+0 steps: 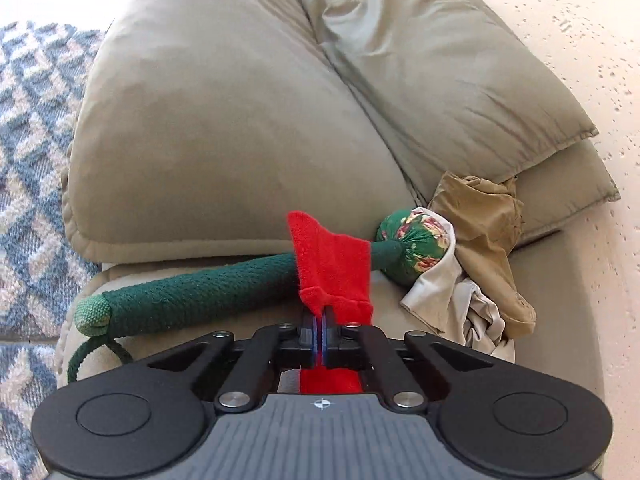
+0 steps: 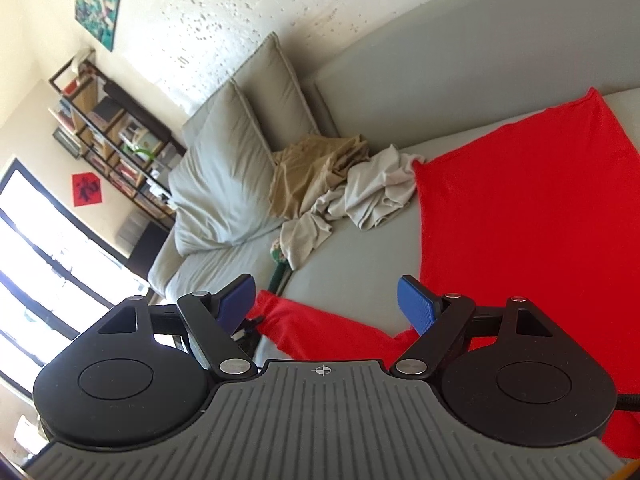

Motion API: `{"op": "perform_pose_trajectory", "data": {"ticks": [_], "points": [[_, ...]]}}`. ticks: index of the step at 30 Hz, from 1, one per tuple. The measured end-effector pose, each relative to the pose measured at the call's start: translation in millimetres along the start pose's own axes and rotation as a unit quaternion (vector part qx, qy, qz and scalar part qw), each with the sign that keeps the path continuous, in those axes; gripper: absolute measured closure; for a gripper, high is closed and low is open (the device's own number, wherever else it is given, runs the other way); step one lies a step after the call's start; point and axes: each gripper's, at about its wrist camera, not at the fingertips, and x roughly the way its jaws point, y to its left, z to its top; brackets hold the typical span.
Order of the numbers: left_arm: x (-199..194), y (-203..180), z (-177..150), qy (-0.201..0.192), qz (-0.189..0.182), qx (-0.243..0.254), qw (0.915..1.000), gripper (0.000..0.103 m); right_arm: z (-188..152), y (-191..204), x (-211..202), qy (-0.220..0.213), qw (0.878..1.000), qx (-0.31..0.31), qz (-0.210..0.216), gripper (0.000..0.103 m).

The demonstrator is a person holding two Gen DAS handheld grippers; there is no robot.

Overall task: Fold clothes
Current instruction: 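Lift the sleeve with the left gripper and fold it across the shirt body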

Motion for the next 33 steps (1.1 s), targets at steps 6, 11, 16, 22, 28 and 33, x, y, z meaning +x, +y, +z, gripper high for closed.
{"op": "perform_pose_trajectory", "data": {"ticks": [6, 11, 16, 22, 28, 33], "points": [[-57, -52, 0, -0.055, -0.047, 0.097, 0.9926, 0.103, 1, -8, -39, -0.029, 0.999, 0.013, 0.006, 0.020], [-133, -123, -9, -0.106, -0.125, 0.214, 0.9631, 0.103, -4, -17, -75, -0.049, 0.999, 0.013, 0.008, 0.020], [-188, -191, -63, -0.131, -0.161, 0.341, 0.9170, 0.103, -8, -38, -108, -0.064, 0.997, 0.031, -0.003, 0.020], [-222, -237, -174, -0.103, -0.173, 0.429, 0.8809, 0.103, -14, -81, -145, -0.067, 0.994, 0.070, -0.056, 0.020], [-220, -276, -314, -0.067, -0.171, 0.497, 0.8481, 0.103, -28, -128, -192, -0.095, 0.984, 0.118, -0.091, 0.020], [-192, -294, -432, -0.030, -0.147, 0.579, 0.8013, 0.103, -39, -165, -224, -0.117, 0.972, 0.165, -0.116, 0.020]]}}
